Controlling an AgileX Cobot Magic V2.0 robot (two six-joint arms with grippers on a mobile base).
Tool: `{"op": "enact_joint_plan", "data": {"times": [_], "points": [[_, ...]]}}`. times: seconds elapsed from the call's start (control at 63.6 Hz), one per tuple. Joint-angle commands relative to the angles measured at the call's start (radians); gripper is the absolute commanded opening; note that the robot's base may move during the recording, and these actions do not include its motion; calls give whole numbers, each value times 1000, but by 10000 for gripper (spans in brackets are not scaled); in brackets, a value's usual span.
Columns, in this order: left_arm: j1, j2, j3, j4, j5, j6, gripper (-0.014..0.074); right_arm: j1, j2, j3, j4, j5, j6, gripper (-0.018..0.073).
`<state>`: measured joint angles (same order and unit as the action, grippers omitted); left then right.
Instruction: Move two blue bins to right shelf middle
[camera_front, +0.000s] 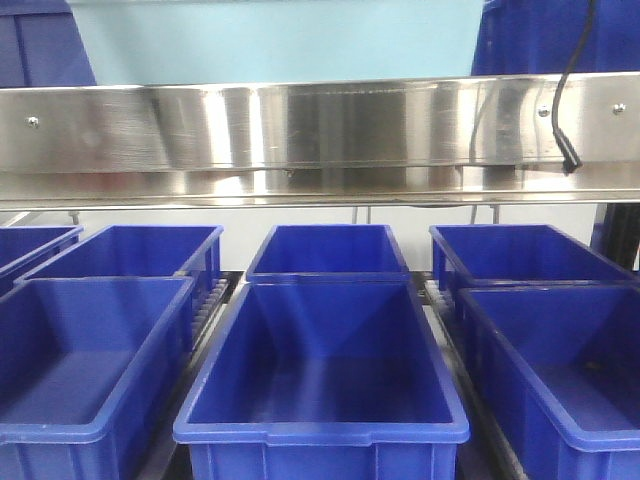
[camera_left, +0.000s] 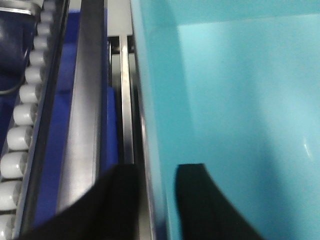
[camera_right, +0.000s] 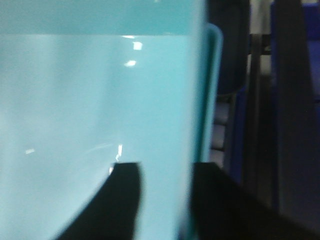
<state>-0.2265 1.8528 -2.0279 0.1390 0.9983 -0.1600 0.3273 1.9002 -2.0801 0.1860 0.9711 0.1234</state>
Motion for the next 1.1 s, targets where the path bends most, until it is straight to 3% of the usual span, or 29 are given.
{"op": "enact_joint_plan", "data": {"times": [0.0, 0.047, 0.173, 0.519, 0.786, 1.085], "points": [[-6, 2, 2, 4, 6, 3, 318, 5, -16, -12, 15, 8, -6, 480], [-6, 2, 2, 4, 6, 3, 428, 3, -16, -12, 15, 10, -6, 582], [-6, -7, -1, 13, 6, 3, 623, 1, -22, -14, 15, 21, -6, 568], [-6, -35, -1, 82, 24, 3, 605, -17, -37, -14, -6, 103, -21, 568], [-6, -16, -1, 69, 31, 3, 605, -17, -25, -14, -6, 116, -28, 568], [-6, 67, 1, 28, 91, 3, 605, 5, 52, -14, 62, 130, -28, 568]]}}
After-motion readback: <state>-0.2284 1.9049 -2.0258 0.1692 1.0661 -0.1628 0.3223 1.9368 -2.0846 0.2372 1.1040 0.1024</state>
